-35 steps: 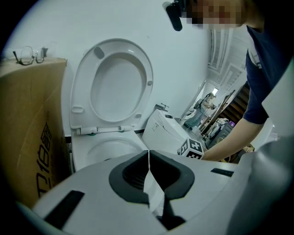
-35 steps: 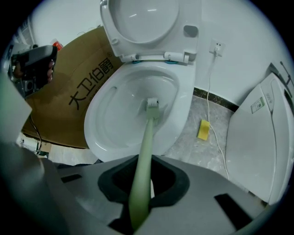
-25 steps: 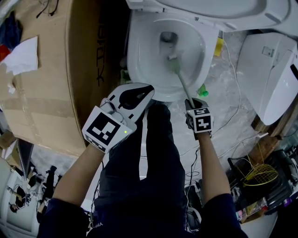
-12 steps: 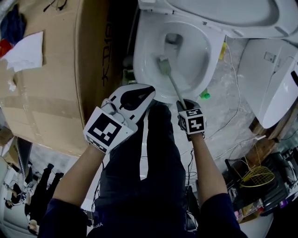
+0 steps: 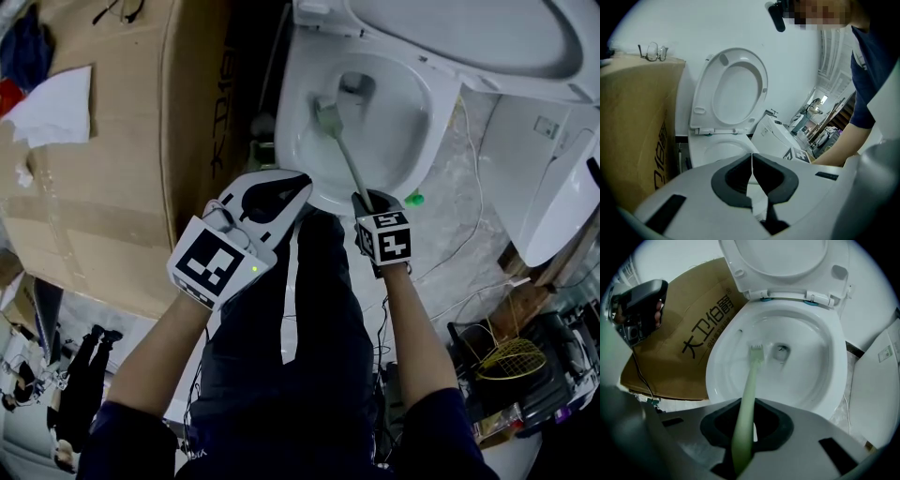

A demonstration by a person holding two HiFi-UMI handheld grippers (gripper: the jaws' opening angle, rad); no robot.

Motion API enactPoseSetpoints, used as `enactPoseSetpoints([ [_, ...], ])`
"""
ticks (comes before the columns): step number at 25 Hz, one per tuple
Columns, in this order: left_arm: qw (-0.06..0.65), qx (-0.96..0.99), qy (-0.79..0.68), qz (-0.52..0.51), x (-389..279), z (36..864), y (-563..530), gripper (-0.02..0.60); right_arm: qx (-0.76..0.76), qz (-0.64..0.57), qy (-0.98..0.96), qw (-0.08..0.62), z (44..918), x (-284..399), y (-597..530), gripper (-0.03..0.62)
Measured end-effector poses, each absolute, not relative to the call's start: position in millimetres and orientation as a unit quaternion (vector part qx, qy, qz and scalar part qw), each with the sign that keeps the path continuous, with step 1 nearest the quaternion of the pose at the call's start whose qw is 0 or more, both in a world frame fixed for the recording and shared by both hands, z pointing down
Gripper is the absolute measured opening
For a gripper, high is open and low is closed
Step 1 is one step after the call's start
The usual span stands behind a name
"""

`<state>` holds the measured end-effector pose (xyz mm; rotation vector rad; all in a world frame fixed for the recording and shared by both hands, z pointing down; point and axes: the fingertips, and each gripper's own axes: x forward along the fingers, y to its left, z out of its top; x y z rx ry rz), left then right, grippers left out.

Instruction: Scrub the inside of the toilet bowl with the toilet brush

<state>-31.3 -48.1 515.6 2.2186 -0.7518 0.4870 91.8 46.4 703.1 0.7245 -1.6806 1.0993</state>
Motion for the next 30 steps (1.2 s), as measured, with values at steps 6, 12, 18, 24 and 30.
enactPoseSetpoints([
  [6, 0.367, 0.861, -0.295, 0.191, -34.5, 517.3, -56.8, 0.035, 0.306, 0.450, -0.690, 0.477, 704.6, 87.0, 23.9, 0.057],
  [12, 0.367, 0.862, -0.292, 0.194, -30.3, 518.7, -63.4, 0.035, 0.317, 0.443, -0.692, 0.474, 708.8, 90.7, -2.5, 0.057],
  [18, 0.368, 0.862, -0.287, 0.199, -25.7, 521.2, -64.4, 0.035, 0.321, 0.434, -0.692, 0.479, 713.5, 102.5, -13.9, 0.057],
  [24, 0.365, 0.863, -0.285, 0.204, -20.7, 520.9, -66.4, 0.035, 0.334, 0.433, -0.685, 0.482, 720.0, 120.9, -27.6, 0.057],
  [30, 0.362, 0.864, -0.281, 0.209, -13.2, 521.8, -65.9, 0.035, 0.345, 0.428, -0.677, 0.490, 720.6, 144.0, -33.1, 0.057],
])
